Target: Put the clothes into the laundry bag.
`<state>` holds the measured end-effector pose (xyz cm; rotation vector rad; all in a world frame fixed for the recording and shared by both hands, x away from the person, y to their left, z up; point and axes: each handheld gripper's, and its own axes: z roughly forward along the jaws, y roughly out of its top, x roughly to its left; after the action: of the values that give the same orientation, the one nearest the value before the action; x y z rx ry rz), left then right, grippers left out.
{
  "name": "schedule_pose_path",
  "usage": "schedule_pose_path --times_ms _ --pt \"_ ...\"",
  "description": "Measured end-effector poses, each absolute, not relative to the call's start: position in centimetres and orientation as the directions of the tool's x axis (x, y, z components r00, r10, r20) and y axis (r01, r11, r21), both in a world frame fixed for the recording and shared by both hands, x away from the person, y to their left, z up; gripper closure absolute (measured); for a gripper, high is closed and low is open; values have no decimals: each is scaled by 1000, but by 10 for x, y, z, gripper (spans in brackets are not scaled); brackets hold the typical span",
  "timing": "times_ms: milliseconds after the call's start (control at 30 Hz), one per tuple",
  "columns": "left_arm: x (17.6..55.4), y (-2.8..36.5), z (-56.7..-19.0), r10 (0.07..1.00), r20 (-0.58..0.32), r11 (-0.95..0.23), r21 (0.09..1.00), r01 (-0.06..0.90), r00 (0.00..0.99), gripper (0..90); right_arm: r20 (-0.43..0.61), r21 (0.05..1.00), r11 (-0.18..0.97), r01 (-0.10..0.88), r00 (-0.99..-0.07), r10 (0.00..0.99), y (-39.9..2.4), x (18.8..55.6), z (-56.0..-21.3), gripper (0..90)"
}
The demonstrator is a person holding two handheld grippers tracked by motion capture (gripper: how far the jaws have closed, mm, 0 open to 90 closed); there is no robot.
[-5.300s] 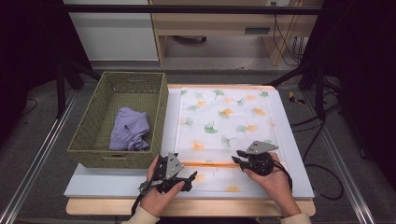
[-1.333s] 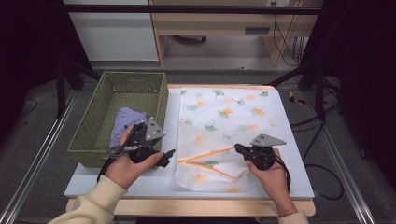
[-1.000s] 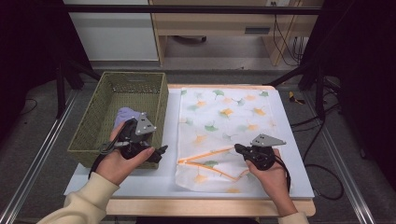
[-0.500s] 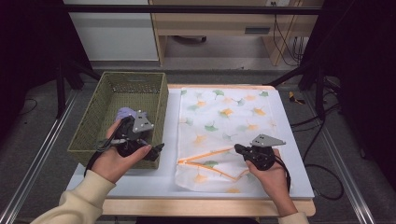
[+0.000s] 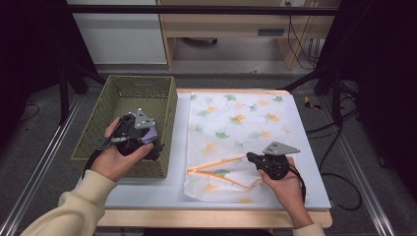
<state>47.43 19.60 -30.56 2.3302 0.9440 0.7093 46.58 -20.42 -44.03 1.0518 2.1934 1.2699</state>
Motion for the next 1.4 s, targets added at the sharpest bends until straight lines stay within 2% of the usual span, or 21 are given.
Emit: schedule_pose_path --times_ms 367,833,1400 --pt "487 207 -295 773 283 -604 601 523 568 70 25 855 315 413 -639 769 -202 465 -442 885" --pt "531 227 -314 833 247 -536 586 608 496 70 5 846 342 408 -648 761 -199 466 -444 884" --pt "544 227 -320 830 254 -543 576 611 497 56 -2 851 341 399 -648 761 -200 465 -443 884"
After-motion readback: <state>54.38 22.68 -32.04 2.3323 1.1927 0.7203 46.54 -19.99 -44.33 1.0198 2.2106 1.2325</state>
